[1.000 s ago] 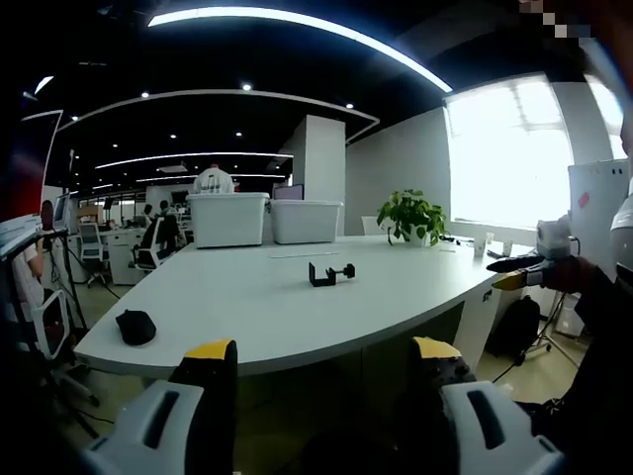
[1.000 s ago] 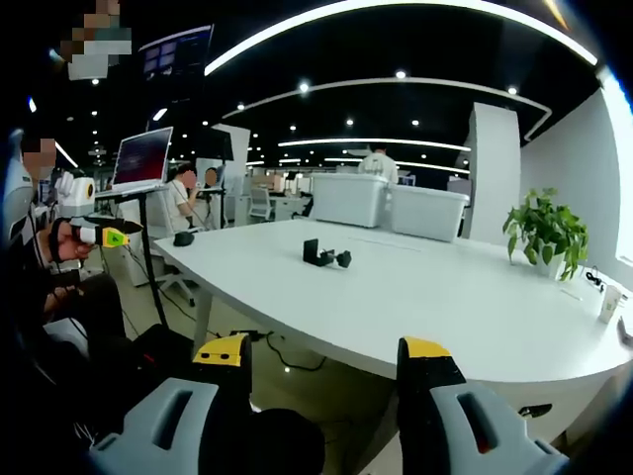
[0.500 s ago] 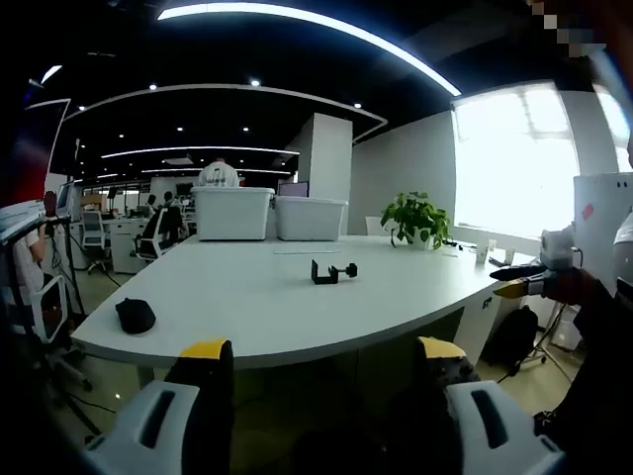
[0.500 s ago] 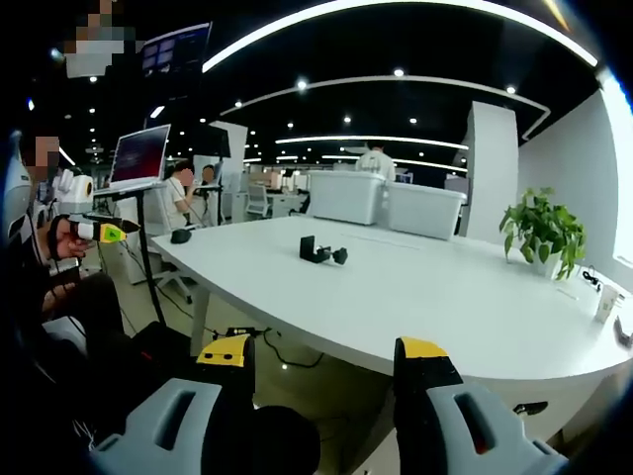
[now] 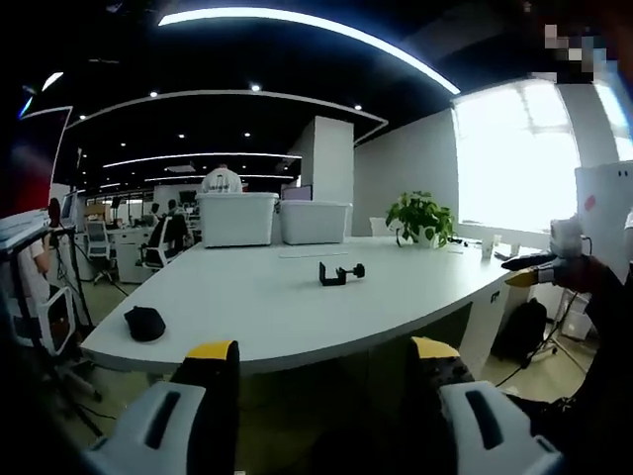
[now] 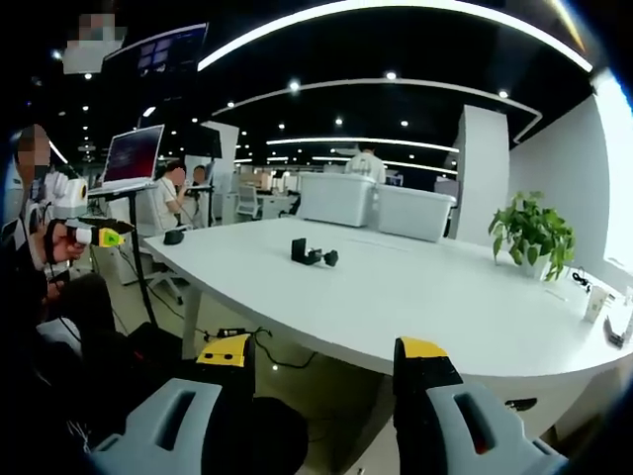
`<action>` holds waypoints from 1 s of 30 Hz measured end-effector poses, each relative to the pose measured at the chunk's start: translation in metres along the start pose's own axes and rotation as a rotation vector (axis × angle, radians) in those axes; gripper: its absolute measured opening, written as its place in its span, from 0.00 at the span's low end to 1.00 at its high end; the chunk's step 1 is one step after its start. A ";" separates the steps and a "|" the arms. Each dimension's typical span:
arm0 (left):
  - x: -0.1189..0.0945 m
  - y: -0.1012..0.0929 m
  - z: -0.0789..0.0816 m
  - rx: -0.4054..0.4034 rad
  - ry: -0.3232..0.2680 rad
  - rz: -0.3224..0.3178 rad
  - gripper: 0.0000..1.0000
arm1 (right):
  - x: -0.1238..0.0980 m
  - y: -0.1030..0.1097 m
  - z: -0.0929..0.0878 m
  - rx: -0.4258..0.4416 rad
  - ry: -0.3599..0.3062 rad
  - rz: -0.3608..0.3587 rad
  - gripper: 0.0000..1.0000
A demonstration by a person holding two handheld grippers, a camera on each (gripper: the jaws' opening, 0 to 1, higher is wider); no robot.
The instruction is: Clamp the fixed fixture on the desktop, loosen the retaining clip, secure it to the edge of the desk, and tighten the retaining clip.
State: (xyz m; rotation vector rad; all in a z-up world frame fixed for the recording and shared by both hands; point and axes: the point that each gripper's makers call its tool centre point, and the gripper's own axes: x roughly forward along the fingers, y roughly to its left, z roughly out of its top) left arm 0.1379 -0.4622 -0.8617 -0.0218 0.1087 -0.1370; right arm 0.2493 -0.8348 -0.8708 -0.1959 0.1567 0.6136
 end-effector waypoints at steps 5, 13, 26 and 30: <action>0.003 -0.002 0.004 0.040 -0.019 -0.008 0.68 | -0.001 0.002 -0.001 -0.024 0.007 0.005 0.55; 0.022 0.003 0.009 0.049 -0.036 0.026 0.69 | 0.008 -0.010 0.001 0.020 -0.019 -0.018 0.49; 0.086 0.005 0.005 0.066 -0.057 -0.027 0.62 | 0.054 -0.019 0.003 0.044 -0.060 -0.021 0.48; 0.103 0.008 0.006 0.072 -0.067 -0.027 0.64 | 0.071 -0.016 0.003 0.057 -0.069 -0.012 0.48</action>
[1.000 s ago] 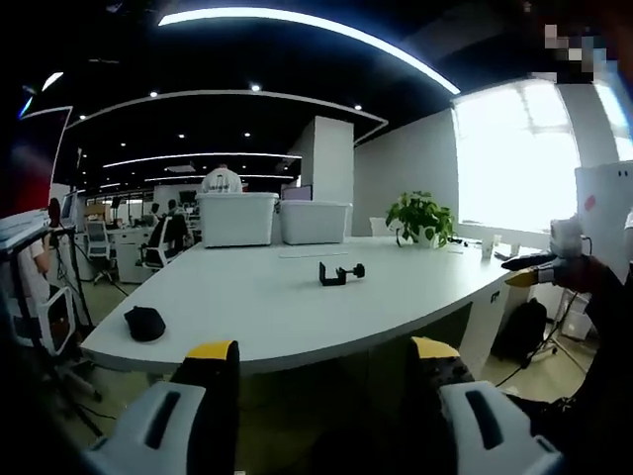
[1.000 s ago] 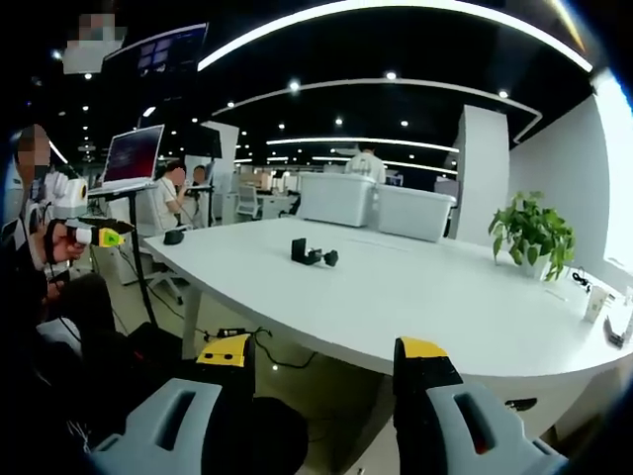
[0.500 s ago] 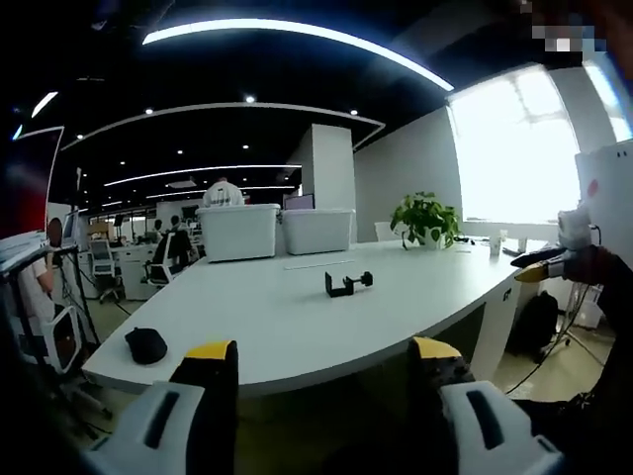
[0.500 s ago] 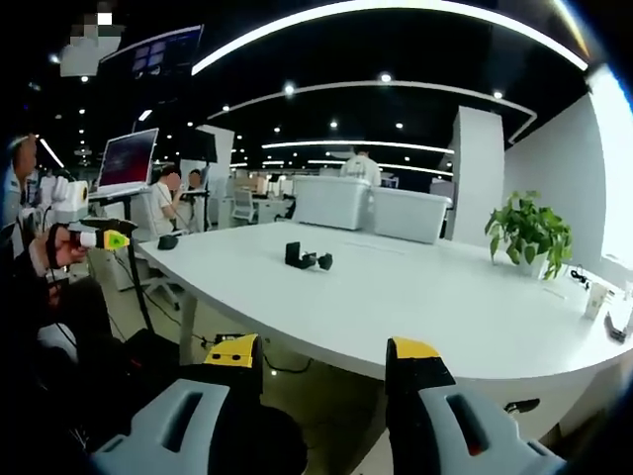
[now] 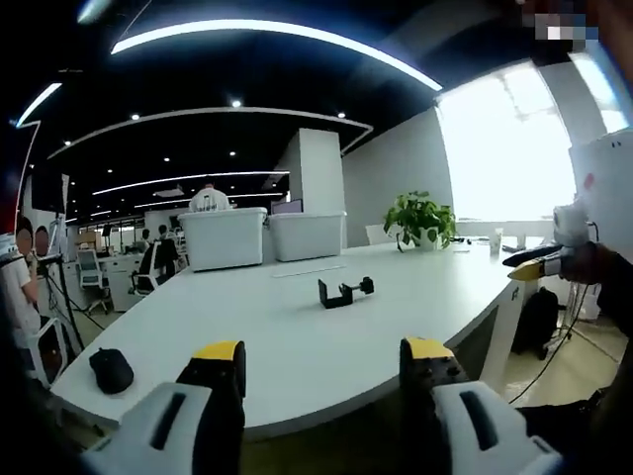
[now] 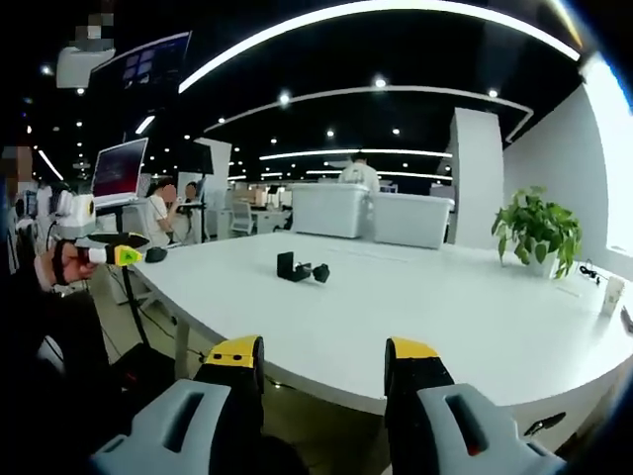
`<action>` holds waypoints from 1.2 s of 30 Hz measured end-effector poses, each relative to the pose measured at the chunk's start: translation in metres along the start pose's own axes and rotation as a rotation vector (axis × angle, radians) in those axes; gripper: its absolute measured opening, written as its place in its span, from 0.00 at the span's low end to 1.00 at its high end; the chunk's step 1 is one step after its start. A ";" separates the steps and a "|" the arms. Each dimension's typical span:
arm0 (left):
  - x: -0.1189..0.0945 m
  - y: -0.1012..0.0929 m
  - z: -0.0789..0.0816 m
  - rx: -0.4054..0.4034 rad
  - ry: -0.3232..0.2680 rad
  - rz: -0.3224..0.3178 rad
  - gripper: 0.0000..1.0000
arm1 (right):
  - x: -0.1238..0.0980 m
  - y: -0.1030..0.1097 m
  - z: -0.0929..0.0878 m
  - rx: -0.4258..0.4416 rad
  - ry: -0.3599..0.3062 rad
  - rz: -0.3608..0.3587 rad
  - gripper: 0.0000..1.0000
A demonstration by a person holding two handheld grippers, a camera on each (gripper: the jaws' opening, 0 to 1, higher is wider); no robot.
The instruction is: Clamp the fixed fixture on the desktop, loosen the retaining clip, secure it to the edge of the desk, and tighten the retaining clip.
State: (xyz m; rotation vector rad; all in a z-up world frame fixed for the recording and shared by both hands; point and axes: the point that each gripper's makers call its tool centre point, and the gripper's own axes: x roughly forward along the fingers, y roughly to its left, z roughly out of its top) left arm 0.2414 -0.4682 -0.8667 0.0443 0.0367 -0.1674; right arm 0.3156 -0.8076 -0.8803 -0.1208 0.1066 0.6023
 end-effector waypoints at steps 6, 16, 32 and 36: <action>0.021 0.002 -0.005 0.013 -0.005 0.001 0.66 | 0.021 0.002 0.000 -0.021 -0.007 0.012 0.49; 0.070 -0.005 -0.016 0.028 0.016 -0.046 0.68 | 0.061 -0.010 0.005 -0.015 -0.038 0.020 0.48; 0.115 -0.004 -0.033 0.056 0.072 -0.049 0.56 | 0.095 -0.014 0.002 -0.026 -0.053 0.011 0.53; 0.132 0.002 -0.030 0.037 0.060 -0.035 0.57 | 0.102 -0.013 0.001 -0.028 -0.047 0.023 0.53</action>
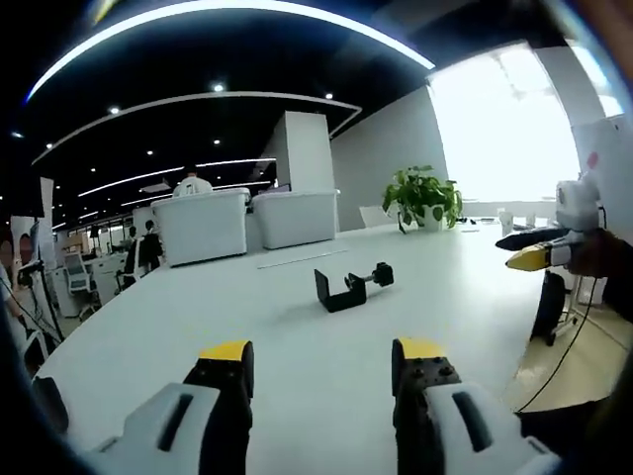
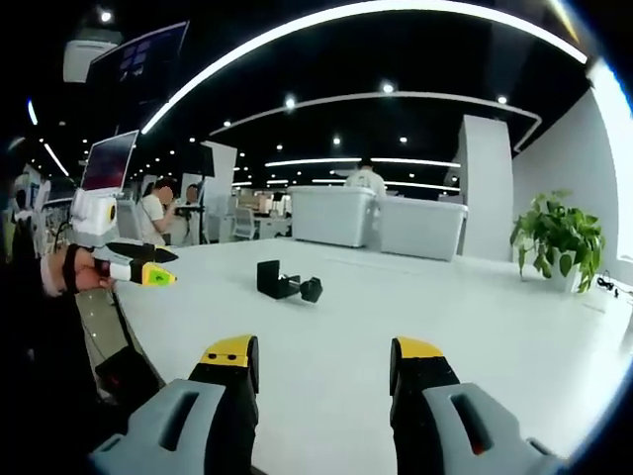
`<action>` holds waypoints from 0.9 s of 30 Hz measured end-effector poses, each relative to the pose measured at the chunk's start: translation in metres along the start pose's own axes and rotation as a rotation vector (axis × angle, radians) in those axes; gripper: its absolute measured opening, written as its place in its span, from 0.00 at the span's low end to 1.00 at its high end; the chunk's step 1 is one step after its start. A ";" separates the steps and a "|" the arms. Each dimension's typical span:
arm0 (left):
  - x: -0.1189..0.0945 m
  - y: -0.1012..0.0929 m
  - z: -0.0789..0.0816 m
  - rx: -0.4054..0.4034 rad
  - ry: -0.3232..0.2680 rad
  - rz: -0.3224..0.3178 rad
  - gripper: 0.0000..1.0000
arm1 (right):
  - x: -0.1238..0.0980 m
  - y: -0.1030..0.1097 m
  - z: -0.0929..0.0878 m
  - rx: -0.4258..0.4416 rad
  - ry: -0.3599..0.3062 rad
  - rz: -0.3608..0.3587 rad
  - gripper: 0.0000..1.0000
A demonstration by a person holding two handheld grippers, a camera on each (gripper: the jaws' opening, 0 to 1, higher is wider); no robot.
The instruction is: Clamp the fixed fixture on the desktop, loosen the retaining clip, secure it to the edge of the desk, and tighten the retaining clip.
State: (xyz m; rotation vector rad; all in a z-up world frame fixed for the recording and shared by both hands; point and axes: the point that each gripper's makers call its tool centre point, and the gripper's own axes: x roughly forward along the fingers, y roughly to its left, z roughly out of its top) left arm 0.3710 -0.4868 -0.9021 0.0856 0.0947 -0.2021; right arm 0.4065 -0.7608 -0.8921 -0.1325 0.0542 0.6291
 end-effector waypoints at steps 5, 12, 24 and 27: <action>0.022 -0.002 0.007 -0.016 -0.024 -0.012 0.57 | 0.011 0.001 0.002 -0.002 -0.009 0.005 0.52; 0.056 -0.003 0.006 -0.047 -0.023 -0.008 0.58 | 0.021 0.007 0.009 -0.008 -0.018 0.021 0.52; 0.075 0.003 0.004 -0.085 -0.034 0.019 0.60 | 0.021 0.007 0.014 -0.003 -0.053 0.027 0.50; 0.082 0.005 0.006 -0.095 -0.032 0.019 0.60 | 0.025 0.010 0.010 -0.012 -0.034 0.033 0.50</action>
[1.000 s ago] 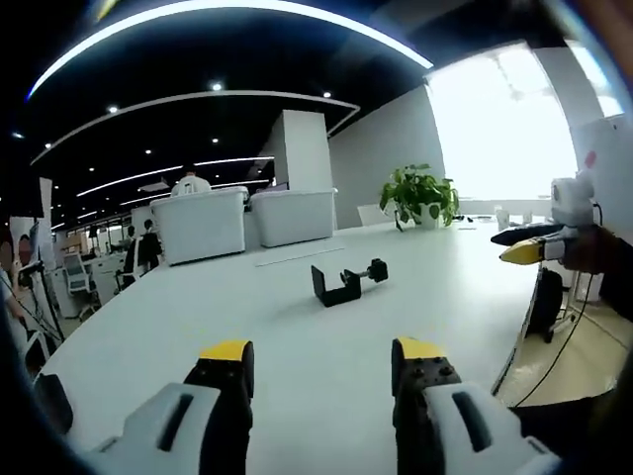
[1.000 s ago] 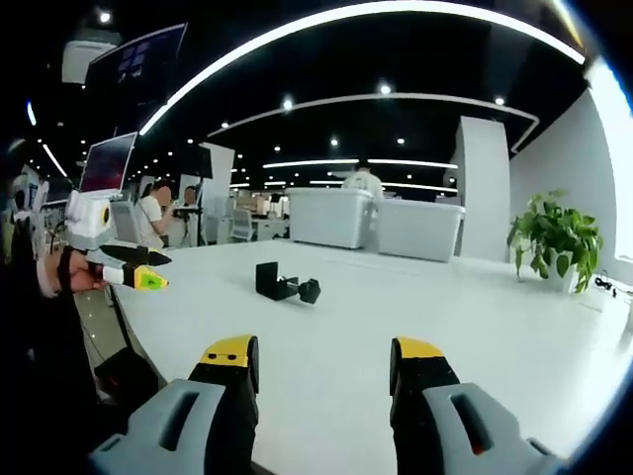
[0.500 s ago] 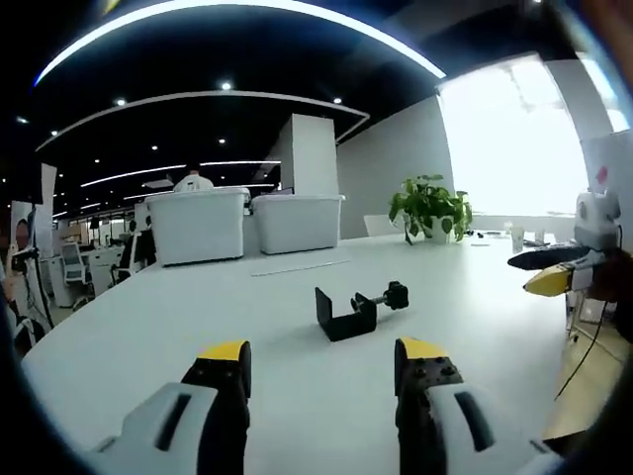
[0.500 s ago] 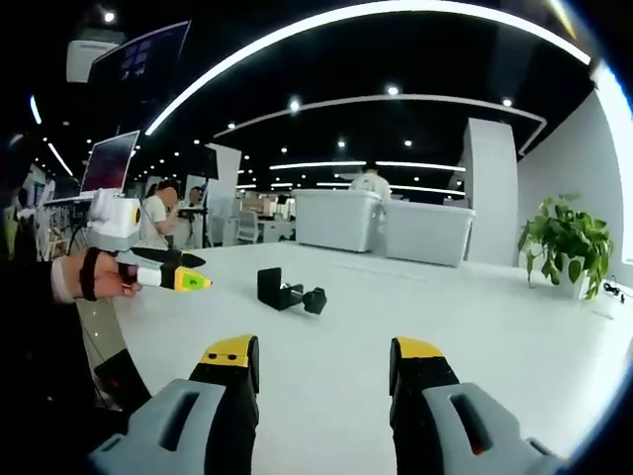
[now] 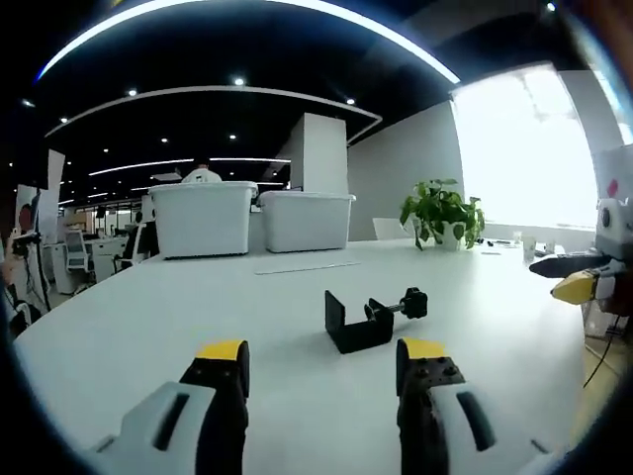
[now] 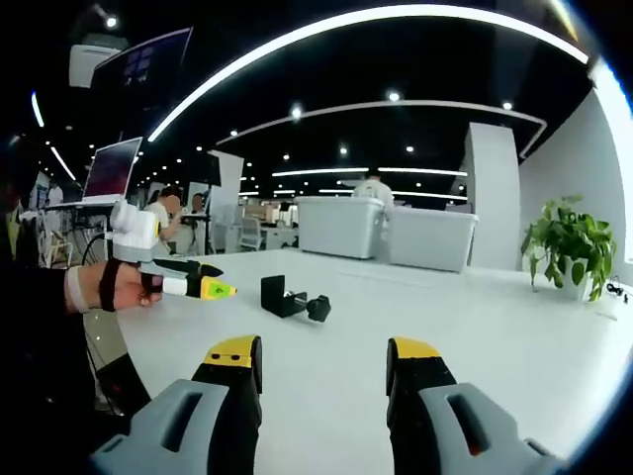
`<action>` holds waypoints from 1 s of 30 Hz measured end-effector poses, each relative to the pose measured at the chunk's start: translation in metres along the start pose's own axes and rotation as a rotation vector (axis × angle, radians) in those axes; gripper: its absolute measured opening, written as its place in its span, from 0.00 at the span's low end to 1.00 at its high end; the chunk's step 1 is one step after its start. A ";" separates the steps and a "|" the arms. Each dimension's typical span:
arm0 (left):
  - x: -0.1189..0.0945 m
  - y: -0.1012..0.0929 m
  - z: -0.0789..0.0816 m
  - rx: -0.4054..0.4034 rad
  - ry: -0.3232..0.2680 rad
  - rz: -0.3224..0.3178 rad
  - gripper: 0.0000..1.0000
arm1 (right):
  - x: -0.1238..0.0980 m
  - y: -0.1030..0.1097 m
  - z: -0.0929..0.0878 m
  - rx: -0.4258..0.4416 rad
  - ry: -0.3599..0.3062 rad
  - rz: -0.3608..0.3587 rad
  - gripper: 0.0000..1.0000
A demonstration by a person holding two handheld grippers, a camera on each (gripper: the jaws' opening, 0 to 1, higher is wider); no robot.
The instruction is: Clamp the fixed fixture on the desktop, loosen the retaining clip, secure it to the edge of the desk, and tighten the retaining clip.
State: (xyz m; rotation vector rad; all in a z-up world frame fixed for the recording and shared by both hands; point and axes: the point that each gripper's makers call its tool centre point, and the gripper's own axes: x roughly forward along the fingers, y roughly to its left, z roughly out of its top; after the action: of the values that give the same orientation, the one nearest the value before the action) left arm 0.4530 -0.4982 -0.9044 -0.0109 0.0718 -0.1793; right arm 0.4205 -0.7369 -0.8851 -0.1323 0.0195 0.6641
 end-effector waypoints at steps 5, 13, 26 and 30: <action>0.012 0.007 0.004 -0.036 0.016 0.015 0.59 | 0.000 0.002 -0.001 -0.006 0.009 0.006 0.50; 0.040 0.010 0.006 -0.039 0.026 0.026 0.56 | -0.001 -0.001 -0.002 0.001 0.009 -0.001 0.50; 0.065 0.017 -0.008 -0.013 0.058 0.069 0.54 | 0.000 0.000 -0.006 0.009 0.018 0.009 0.51; 0.068 0.020 -0.009 -0.037 0.061 0.069 0.54 | 0.001 0.000 -0.007 0.015 0.019 0.014 0.51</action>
State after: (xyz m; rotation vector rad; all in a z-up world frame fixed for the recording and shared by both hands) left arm 0.5228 -0.4904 -0.9180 -0.0397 0.1366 -0.1093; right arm 0.4213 -0.7374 -0.8917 -0.1244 0.0437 0.6764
